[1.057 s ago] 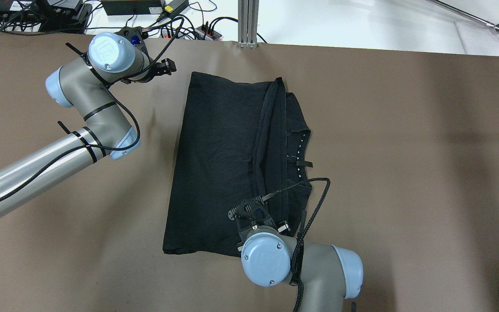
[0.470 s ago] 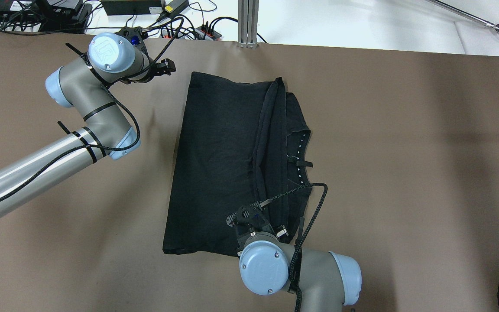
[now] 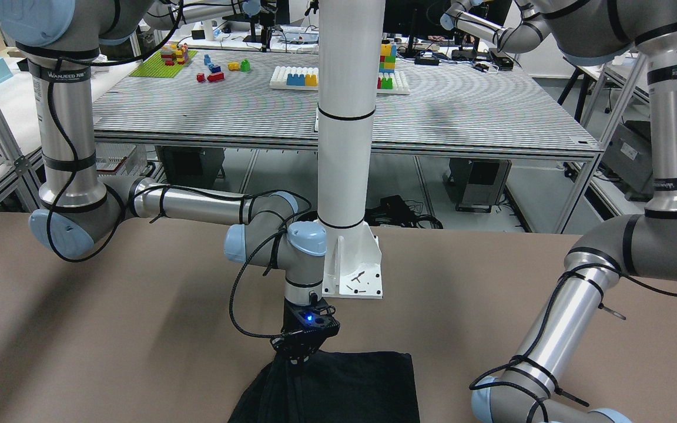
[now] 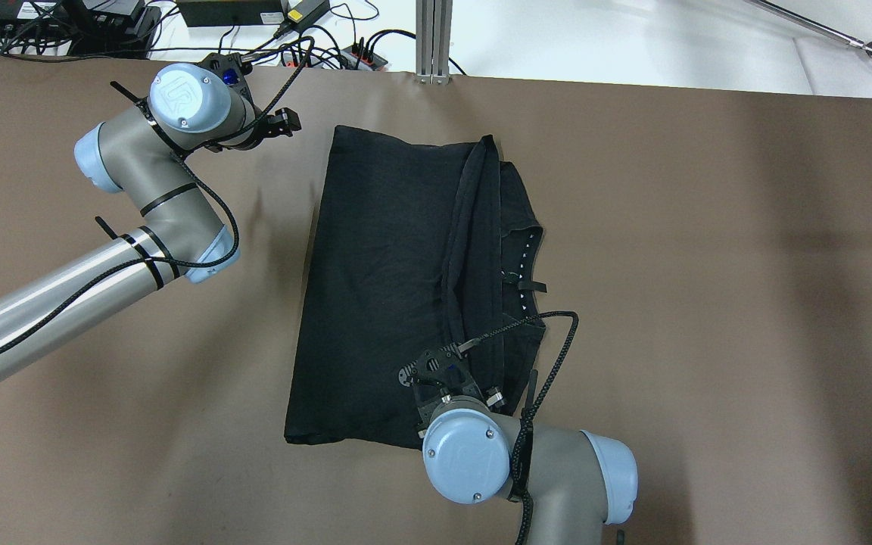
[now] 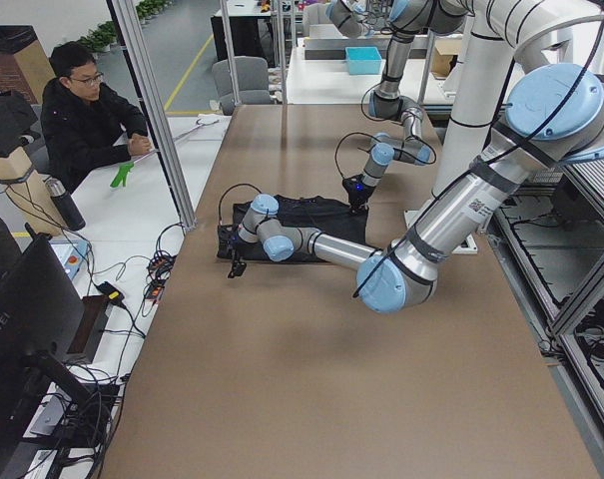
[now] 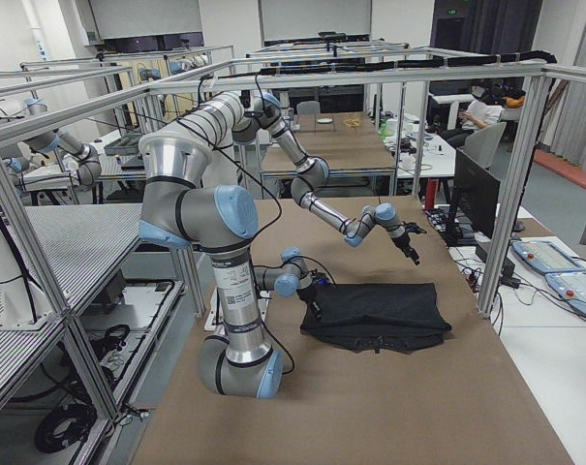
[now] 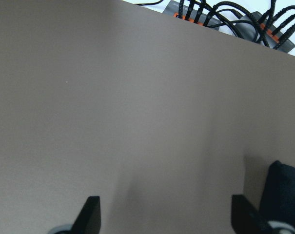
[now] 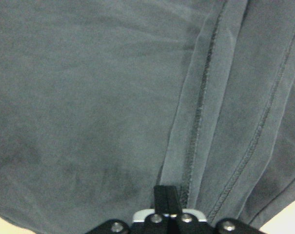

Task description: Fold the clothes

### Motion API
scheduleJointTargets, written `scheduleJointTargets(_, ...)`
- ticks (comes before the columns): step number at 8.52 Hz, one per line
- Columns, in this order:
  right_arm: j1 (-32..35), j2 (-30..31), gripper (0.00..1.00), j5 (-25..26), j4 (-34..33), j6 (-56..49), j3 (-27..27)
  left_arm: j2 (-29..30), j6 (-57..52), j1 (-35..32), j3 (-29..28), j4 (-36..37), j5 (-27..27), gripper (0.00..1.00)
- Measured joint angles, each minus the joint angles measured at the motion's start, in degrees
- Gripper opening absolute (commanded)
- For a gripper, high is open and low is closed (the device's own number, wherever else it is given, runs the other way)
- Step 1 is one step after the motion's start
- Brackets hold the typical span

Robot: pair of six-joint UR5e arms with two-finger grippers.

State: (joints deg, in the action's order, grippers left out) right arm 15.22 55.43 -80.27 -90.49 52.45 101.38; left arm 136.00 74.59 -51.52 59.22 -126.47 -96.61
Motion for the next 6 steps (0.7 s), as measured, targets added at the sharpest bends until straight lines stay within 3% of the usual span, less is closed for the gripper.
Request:
scheduleJointTargets(1, 0.37, 0.02, 0.00, -0.68, -0.39, -0.21, 0.27, -0.07, 0.02, 0.01, 0.05, 0.00, 0.01, 0.94)
scheduleJointTargets(2, 0.54, 0.03, 0.26, -1.10, -0.92, -0.30, 0.54, -0.09, 0.03, 0.06, 0.08, -0.01, 0.02, 0.94)
scheduleJointTargets(3, 0.52, 0.07, 0.42, -1.07, -1.26, -0.13, 0.71, -0.11, 0.07, 0.08, 0.09, -0.01, 0.10, 0.94)
scheduleJointTargets(6, -0.80, 0.14, 0.42, 0.78, -1.44, 1.18, 0.53, -0.19, 0.15, 0.28, 0.09, -0.01, 1.05, 0.94)
